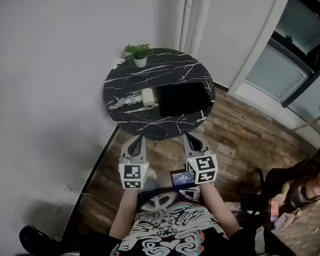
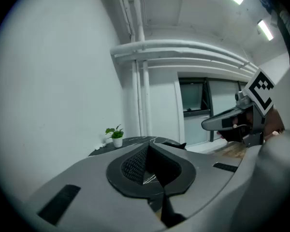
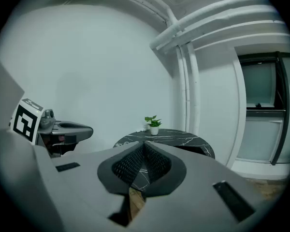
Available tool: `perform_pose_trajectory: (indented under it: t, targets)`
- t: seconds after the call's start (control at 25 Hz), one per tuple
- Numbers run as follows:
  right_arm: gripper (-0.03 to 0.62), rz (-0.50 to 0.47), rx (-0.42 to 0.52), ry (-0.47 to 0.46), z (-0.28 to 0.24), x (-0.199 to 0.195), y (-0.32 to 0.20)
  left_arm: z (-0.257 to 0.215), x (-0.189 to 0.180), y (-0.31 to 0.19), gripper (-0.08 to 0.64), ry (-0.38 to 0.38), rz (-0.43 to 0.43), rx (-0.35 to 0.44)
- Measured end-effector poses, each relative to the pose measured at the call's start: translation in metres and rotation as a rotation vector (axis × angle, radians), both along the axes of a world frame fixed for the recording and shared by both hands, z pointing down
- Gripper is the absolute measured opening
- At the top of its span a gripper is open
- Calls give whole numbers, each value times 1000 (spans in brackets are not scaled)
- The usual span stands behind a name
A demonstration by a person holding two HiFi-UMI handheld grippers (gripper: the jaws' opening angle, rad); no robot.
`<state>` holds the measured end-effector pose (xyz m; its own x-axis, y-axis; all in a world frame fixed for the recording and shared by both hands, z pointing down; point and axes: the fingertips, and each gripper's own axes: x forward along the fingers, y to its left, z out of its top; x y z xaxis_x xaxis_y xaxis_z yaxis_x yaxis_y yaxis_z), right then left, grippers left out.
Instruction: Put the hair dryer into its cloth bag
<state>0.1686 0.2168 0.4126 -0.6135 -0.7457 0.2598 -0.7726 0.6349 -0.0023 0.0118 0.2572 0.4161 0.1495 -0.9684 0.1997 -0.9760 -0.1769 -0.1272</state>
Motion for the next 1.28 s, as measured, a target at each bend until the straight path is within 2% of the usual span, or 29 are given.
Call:
perform_pose_trajectory:
  t: [0.4, 0.6, 0.84, 1.08, 1.28]
  targets:
    - [18, 12, 7, -4, -2, 4, -3, -2, 2, -1, 14, -21, 6, 4]
    - [18, 10, -5, -62, -1, 5, -2, -4, 1, 0, 14, -32, -2, 10]
    - [20, 2, -19, -66, 4, 4, -7, -10, -2, 0, 14, -48, -13, 28]
    - [20, 3, -40, -63, 15, -1, -32, 0, -10, -25, 14, -35, -22, 12]
    - [20, 23, -65, -51, 29, -9, -77, 14, -24, -72, 14, -26, -12, -9]
